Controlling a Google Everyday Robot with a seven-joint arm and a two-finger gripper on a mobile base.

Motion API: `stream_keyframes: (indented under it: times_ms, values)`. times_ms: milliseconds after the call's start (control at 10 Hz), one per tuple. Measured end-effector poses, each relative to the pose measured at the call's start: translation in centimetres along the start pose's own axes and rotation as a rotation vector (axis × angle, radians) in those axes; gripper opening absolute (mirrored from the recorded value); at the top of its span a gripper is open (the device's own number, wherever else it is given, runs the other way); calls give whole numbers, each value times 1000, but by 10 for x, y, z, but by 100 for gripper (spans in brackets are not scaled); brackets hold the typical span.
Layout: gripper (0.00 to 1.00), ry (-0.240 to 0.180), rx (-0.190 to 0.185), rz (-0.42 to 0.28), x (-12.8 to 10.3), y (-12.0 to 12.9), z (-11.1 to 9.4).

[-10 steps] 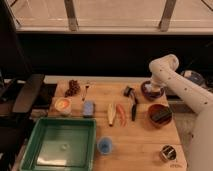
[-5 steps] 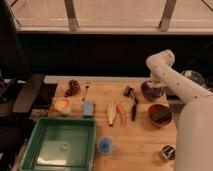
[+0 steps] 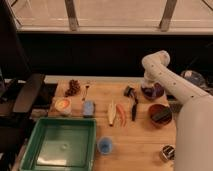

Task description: Wipe purple bowl with towel

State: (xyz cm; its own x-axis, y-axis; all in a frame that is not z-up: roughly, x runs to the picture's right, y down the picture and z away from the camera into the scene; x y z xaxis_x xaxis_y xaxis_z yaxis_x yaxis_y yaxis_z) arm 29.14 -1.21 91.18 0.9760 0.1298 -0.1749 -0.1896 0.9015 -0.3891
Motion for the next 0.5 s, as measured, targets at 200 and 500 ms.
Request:
stream_keyframes:
  times_ms: [200, 500]
  values:
    - [0, -49, -11, 3, -4, 18, -10]
    - [0, 0, -19, 26, 15, 32, -19]
